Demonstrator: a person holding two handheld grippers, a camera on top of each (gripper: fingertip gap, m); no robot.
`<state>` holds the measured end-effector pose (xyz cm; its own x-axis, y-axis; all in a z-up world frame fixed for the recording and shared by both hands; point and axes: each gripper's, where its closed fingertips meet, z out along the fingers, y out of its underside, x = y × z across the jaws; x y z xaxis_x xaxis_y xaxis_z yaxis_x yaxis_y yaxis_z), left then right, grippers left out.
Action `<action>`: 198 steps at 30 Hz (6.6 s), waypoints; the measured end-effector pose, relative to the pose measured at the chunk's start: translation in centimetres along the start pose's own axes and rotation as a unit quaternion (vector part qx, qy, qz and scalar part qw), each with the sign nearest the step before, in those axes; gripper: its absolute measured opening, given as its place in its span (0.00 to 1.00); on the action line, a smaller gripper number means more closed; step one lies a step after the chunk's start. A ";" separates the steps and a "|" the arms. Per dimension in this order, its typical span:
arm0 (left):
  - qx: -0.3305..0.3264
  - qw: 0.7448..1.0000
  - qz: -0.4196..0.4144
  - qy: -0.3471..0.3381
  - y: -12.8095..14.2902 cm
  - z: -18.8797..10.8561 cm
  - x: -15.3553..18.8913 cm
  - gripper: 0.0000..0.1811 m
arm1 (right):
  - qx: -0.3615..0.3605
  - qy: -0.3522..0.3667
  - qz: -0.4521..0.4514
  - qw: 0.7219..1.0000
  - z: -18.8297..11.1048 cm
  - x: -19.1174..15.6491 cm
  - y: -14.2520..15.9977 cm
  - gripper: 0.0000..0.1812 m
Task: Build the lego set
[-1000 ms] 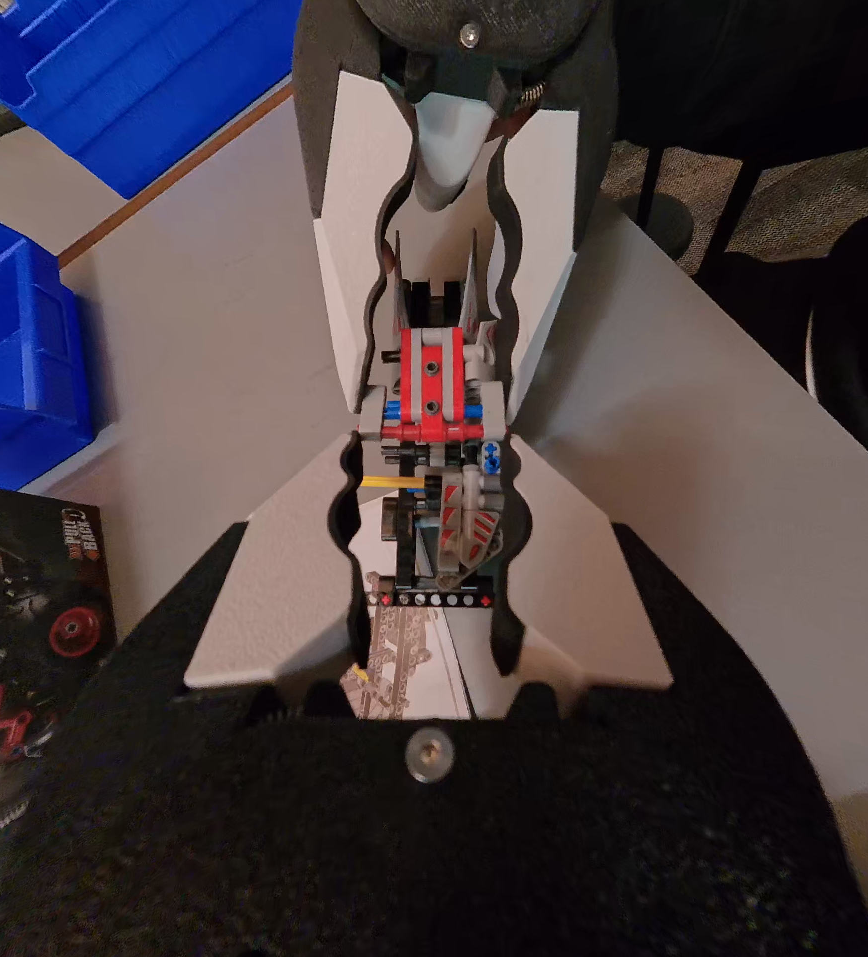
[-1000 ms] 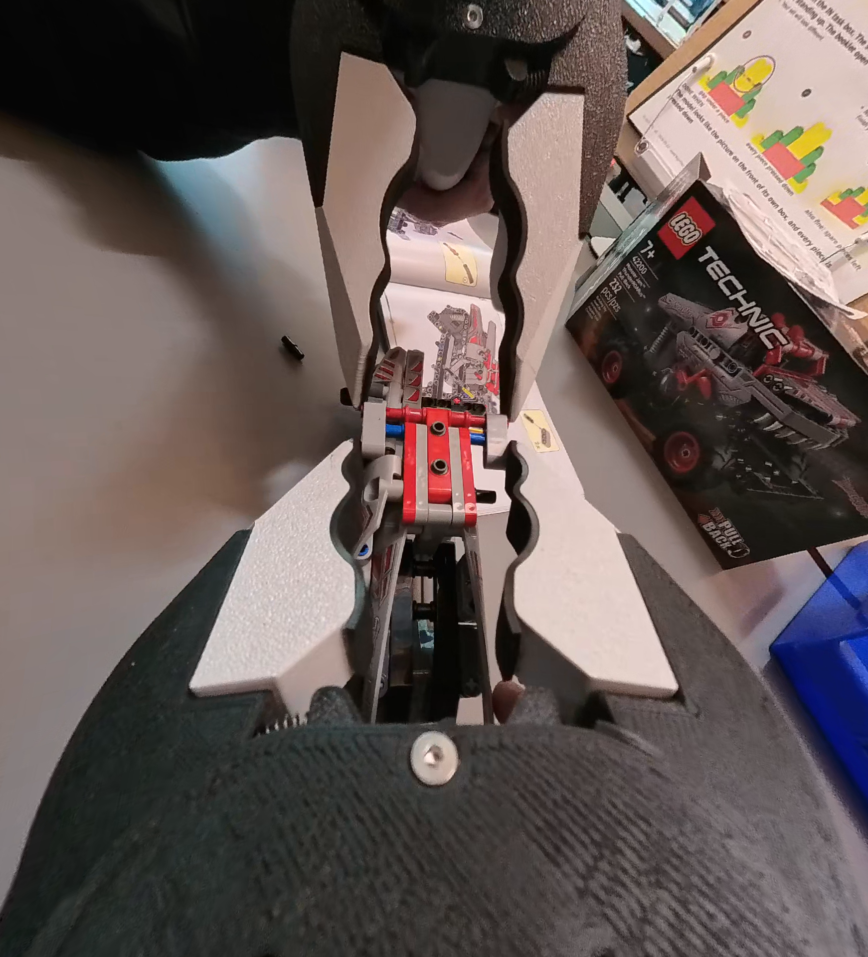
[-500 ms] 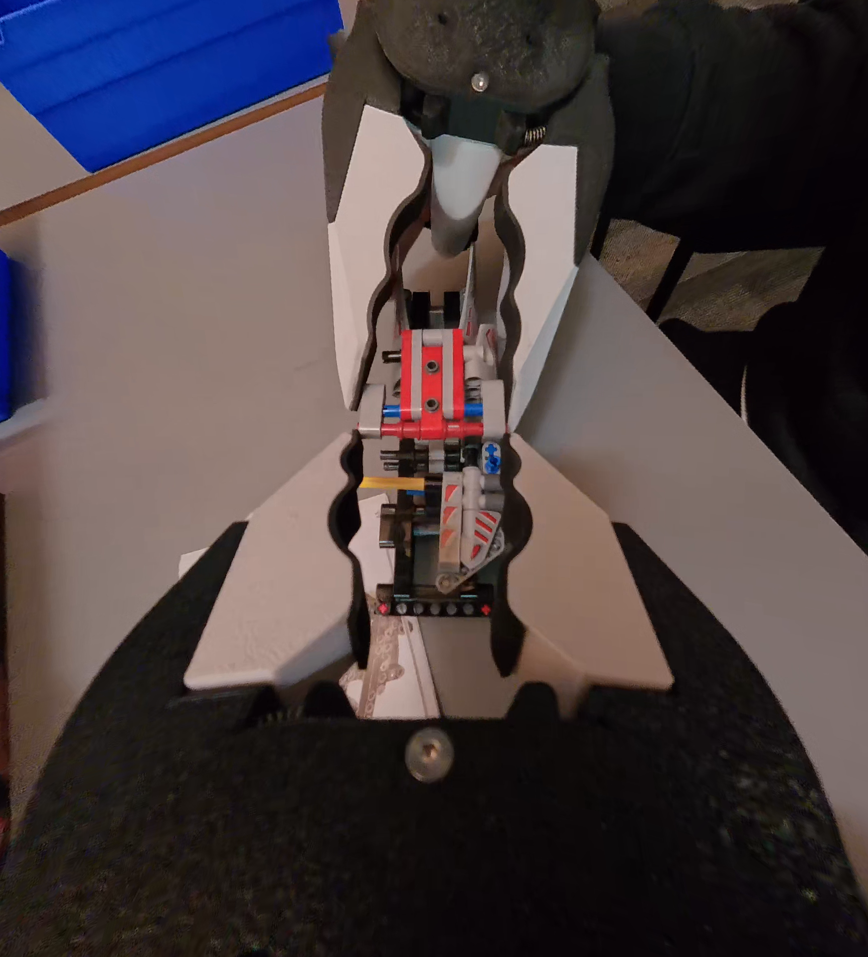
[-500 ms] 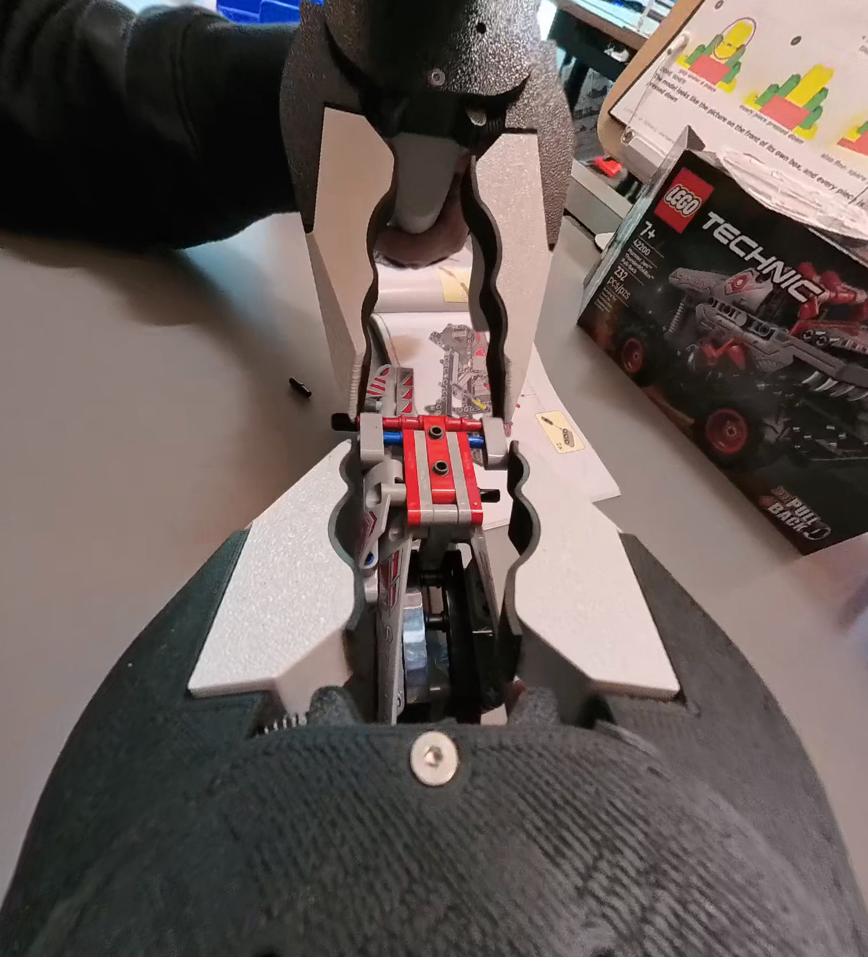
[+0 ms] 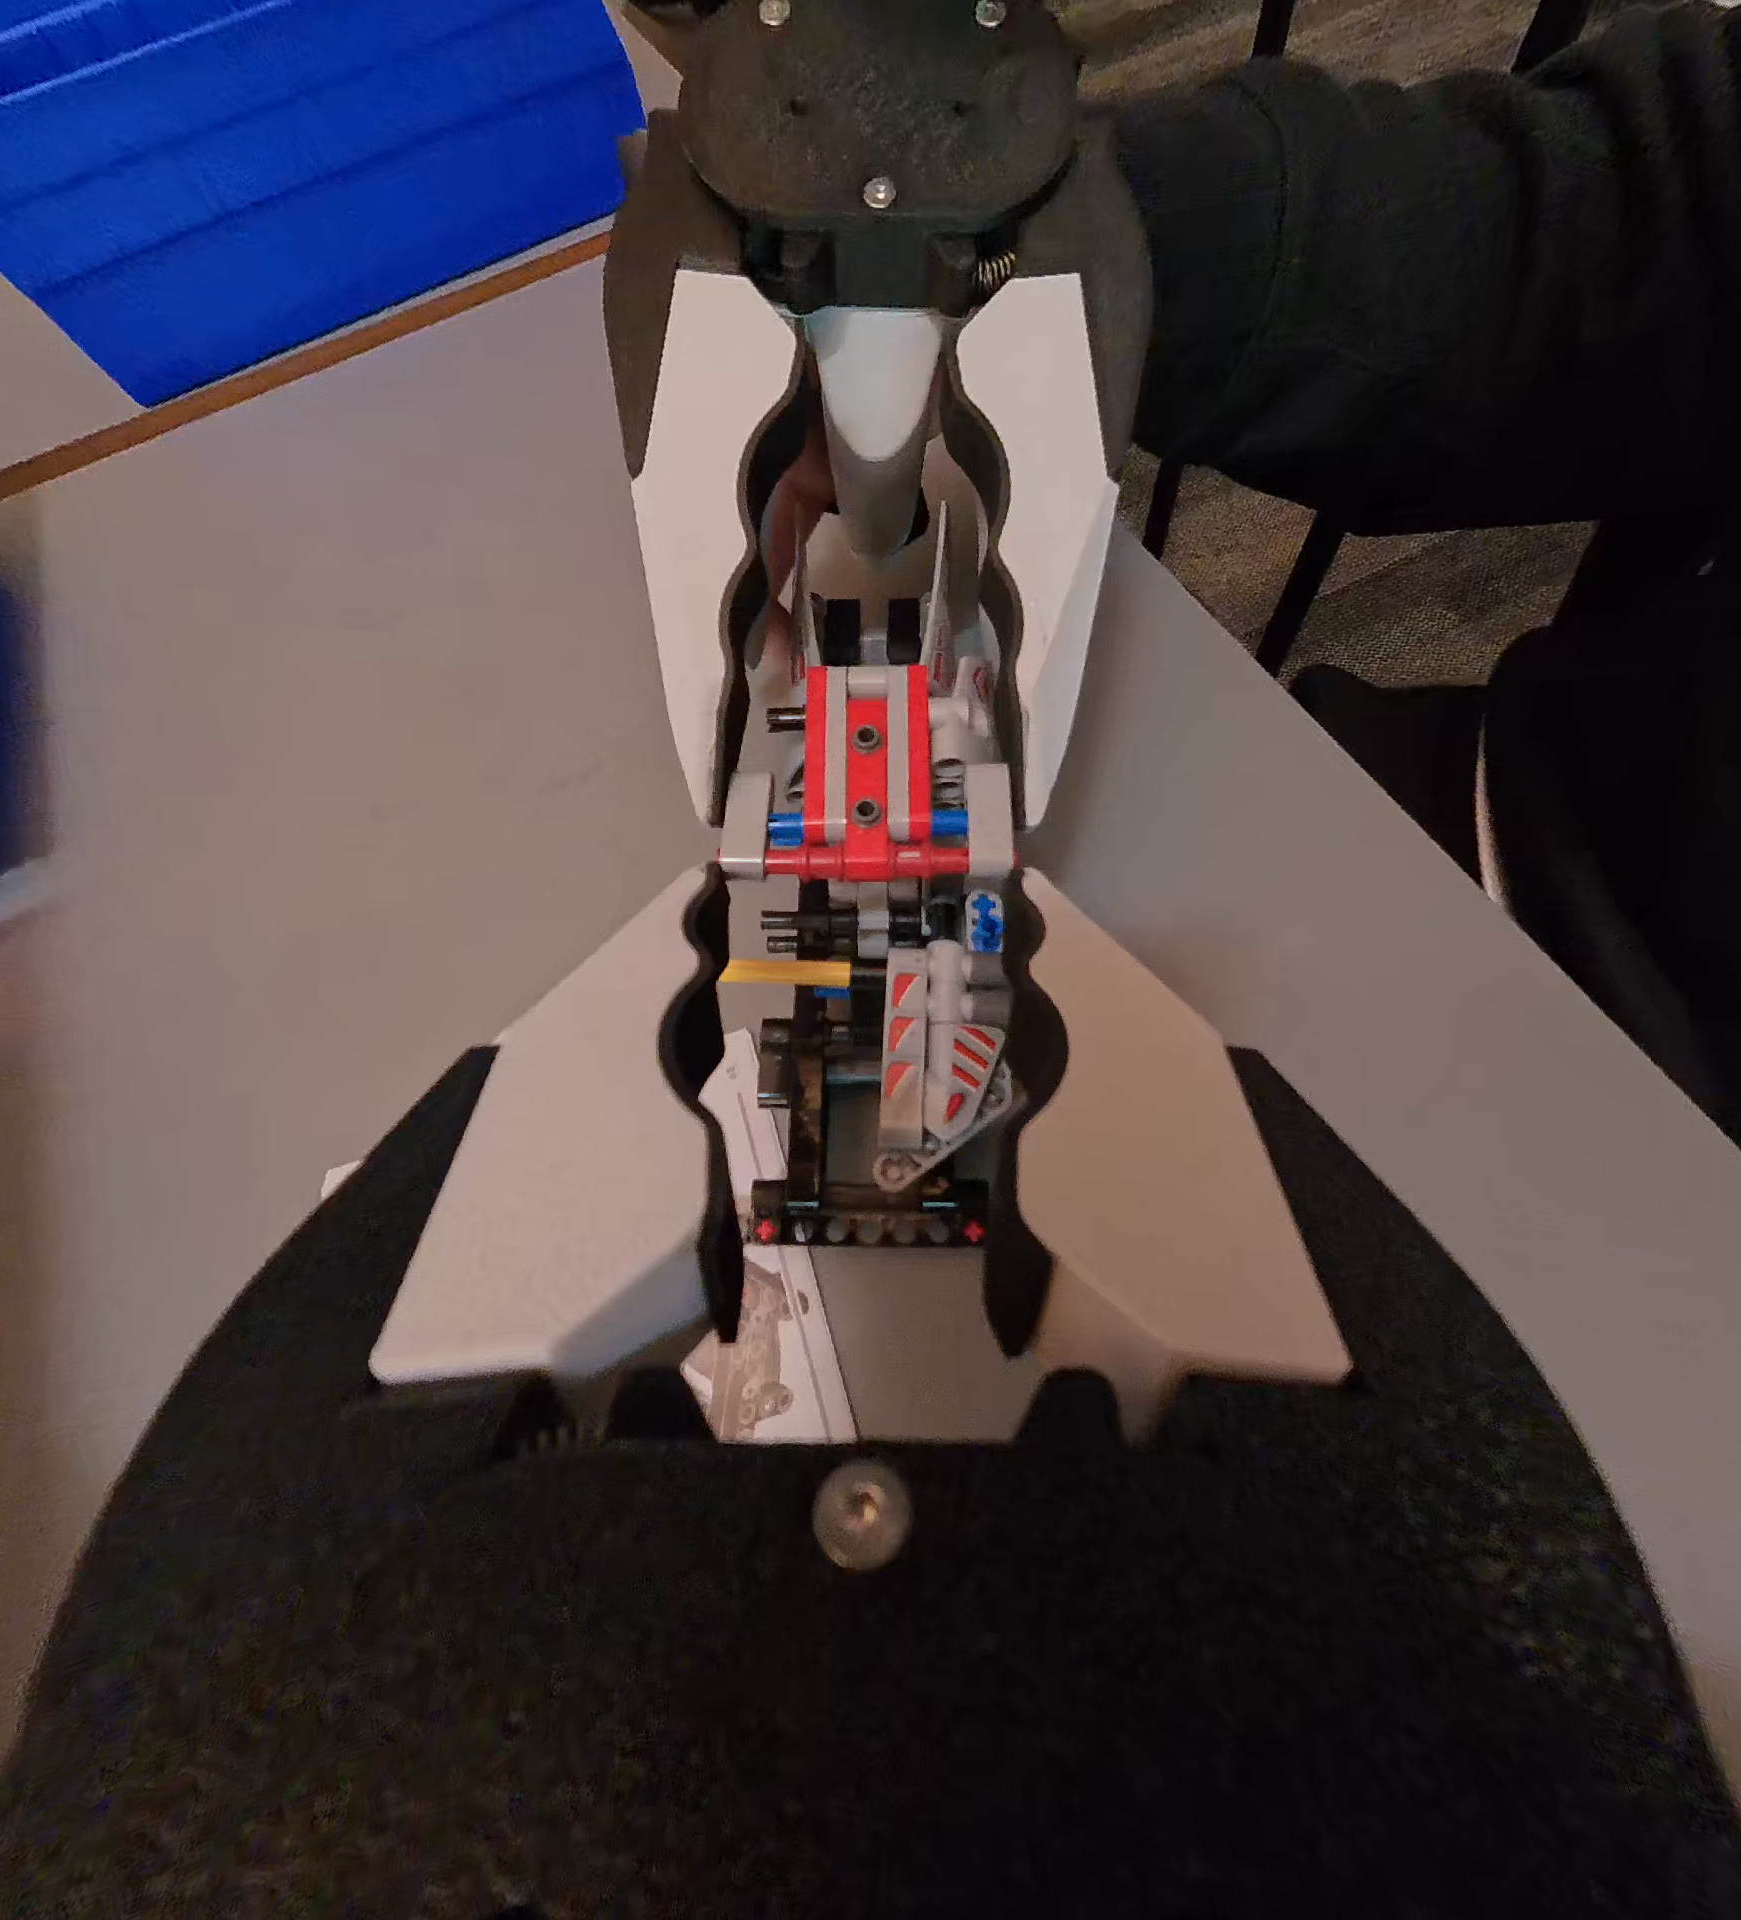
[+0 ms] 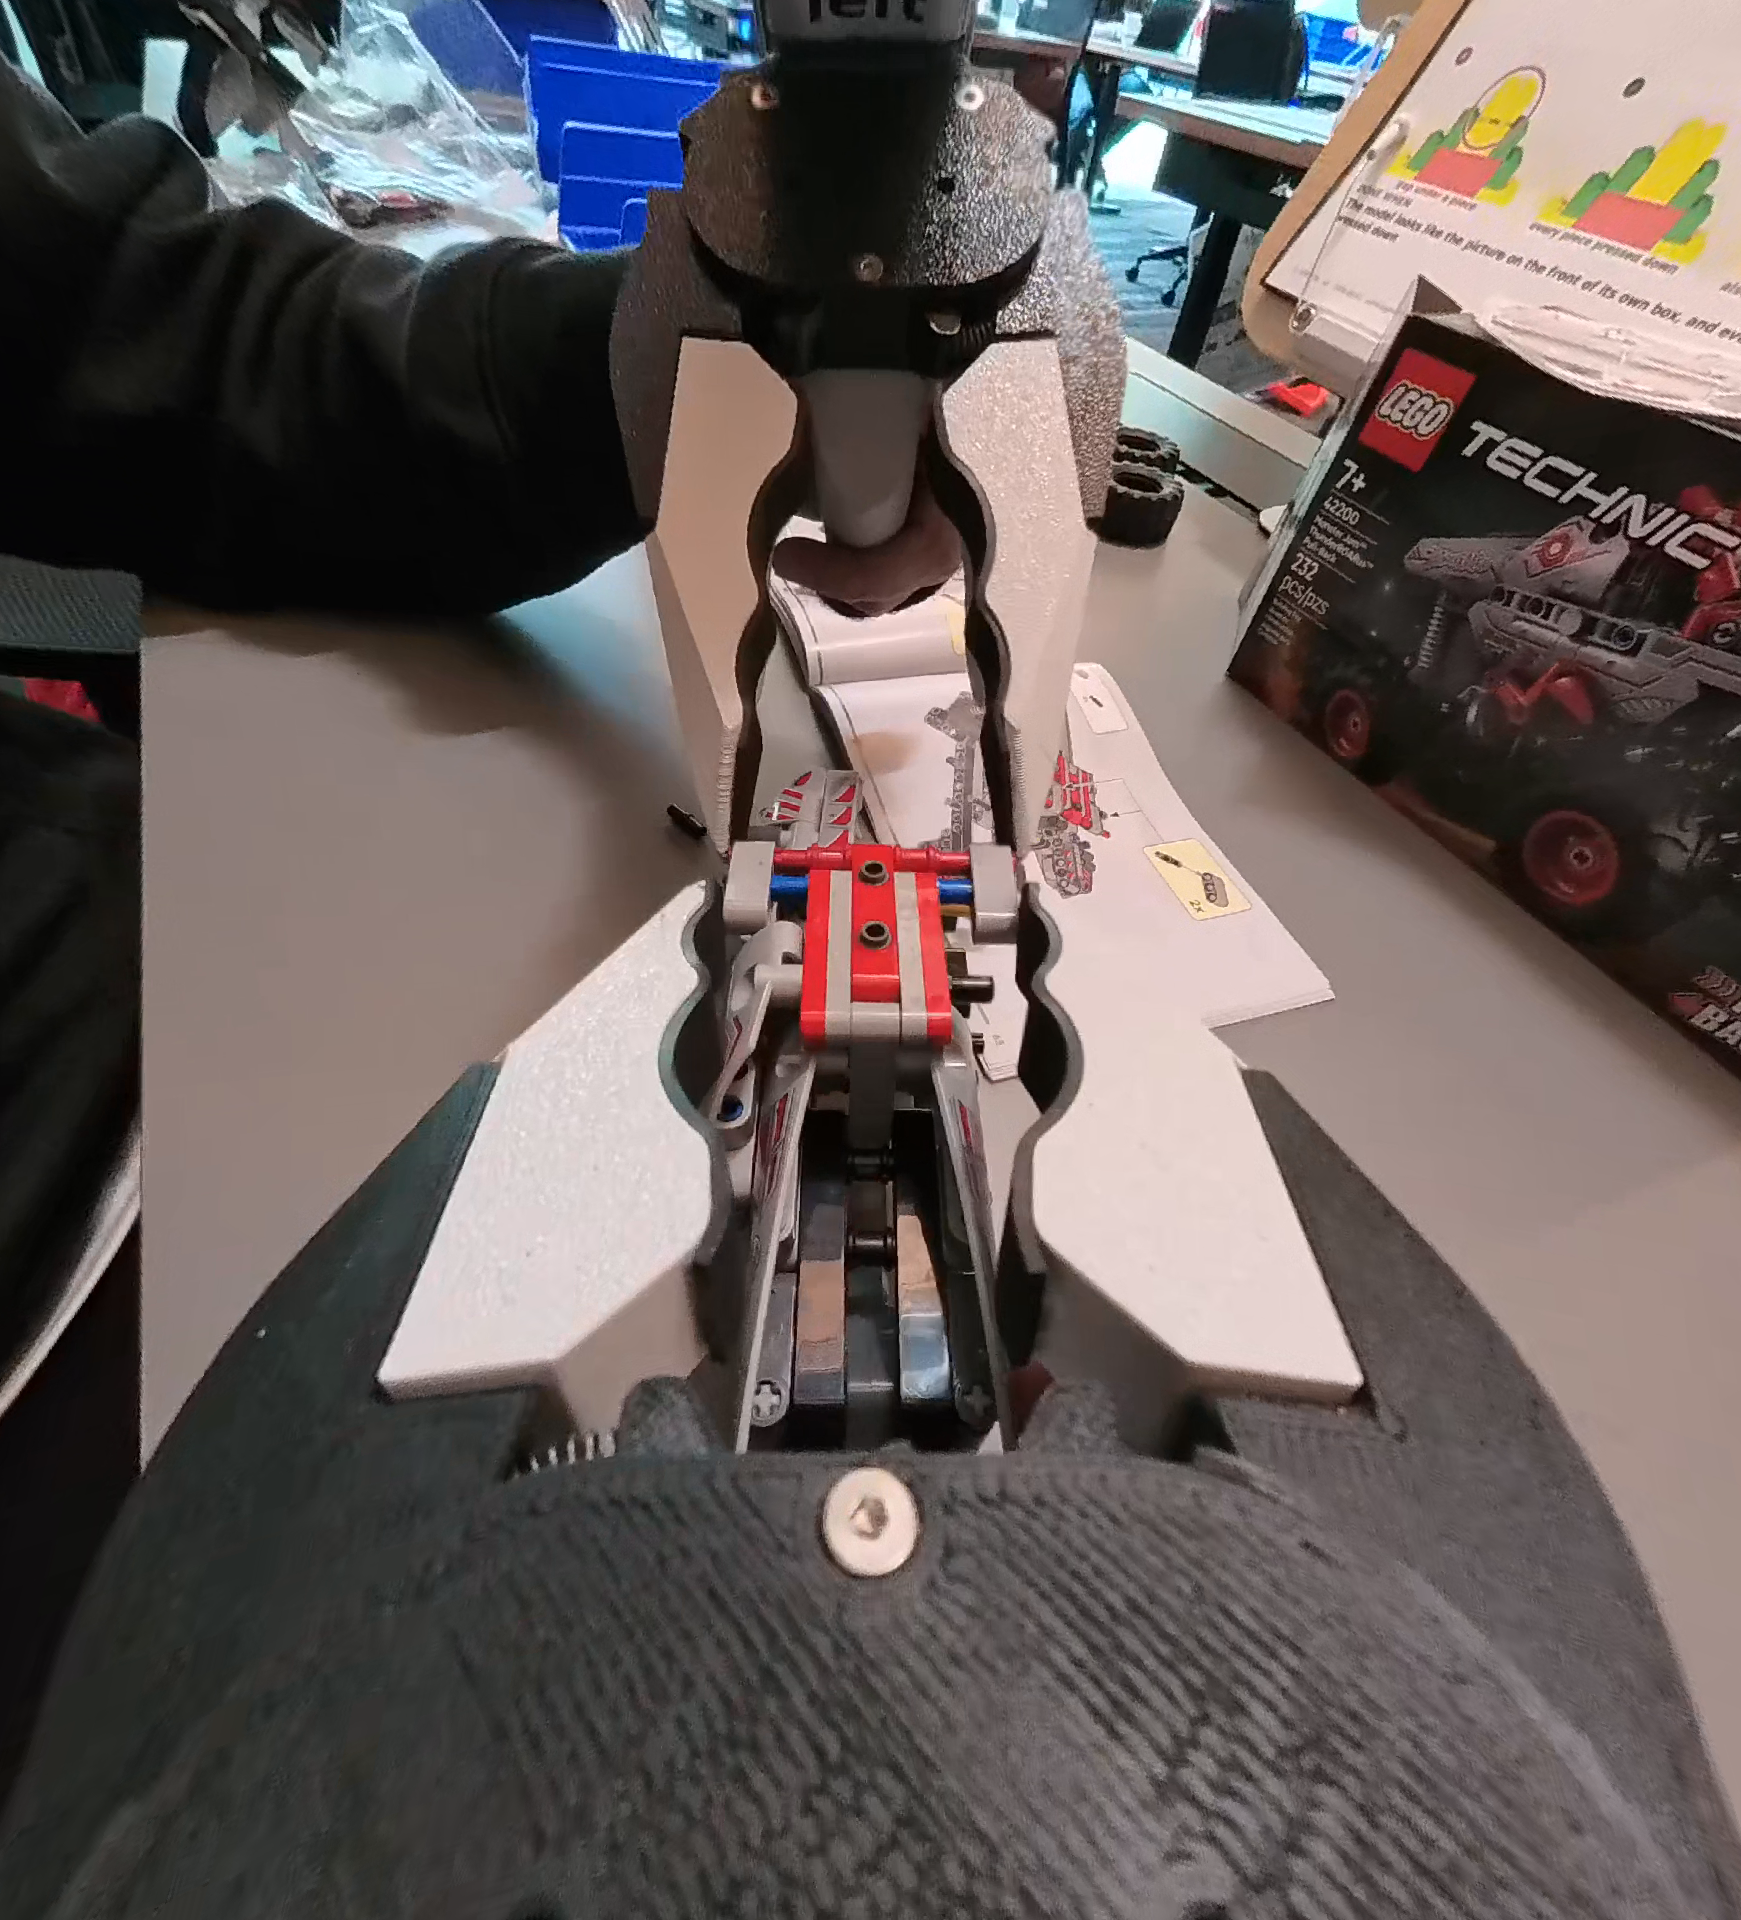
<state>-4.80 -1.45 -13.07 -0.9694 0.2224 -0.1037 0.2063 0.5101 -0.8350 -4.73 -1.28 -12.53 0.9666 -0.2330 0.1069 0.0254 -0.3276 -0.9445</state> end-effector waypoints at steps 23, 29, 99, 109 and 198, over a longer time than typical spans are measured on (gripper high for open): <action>-0.028 0.999 0.036 -0.023 0.1 -0.3 0.2 0.28 | -0.030 -0.003 -0.028 0.999 0.3 -0.2 0.0 0.30; -0.035 0.998 0.040 -0.026 0.2 -0.2 0.1 0.28 | -0.027 0.001 -0.022 0.999 0.4 -0.1 0.0 0.30; -0.011 0.998 0.033 -0.048 -0.1 -2.3 -1.2 0.17 | -0.040 0.017 -0.067 0.997 0.6 -0.6 -0.5 0.26; -0.011 0.997 0.058 -0.043 0.5 -0.8 -0.9 0.28 | -0.034 0.032 -0.069 0.997 0.0 0.2 -0.3 0.26; 0.000 0.986 0.109 -0.122 0.6 0.1 -1.5 0.24 | -0.101 0.040 -0.050 0.993 0.8 1.3 0.1 0.26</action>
<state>-3.21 -1.56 -13.42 -0.9047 0.1200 -0.4088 0.4142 0.4718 -0.7783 -3.32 -0.92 -12.78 0.9381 -0.2599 0.2291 0.0608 -0.5275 -0.8474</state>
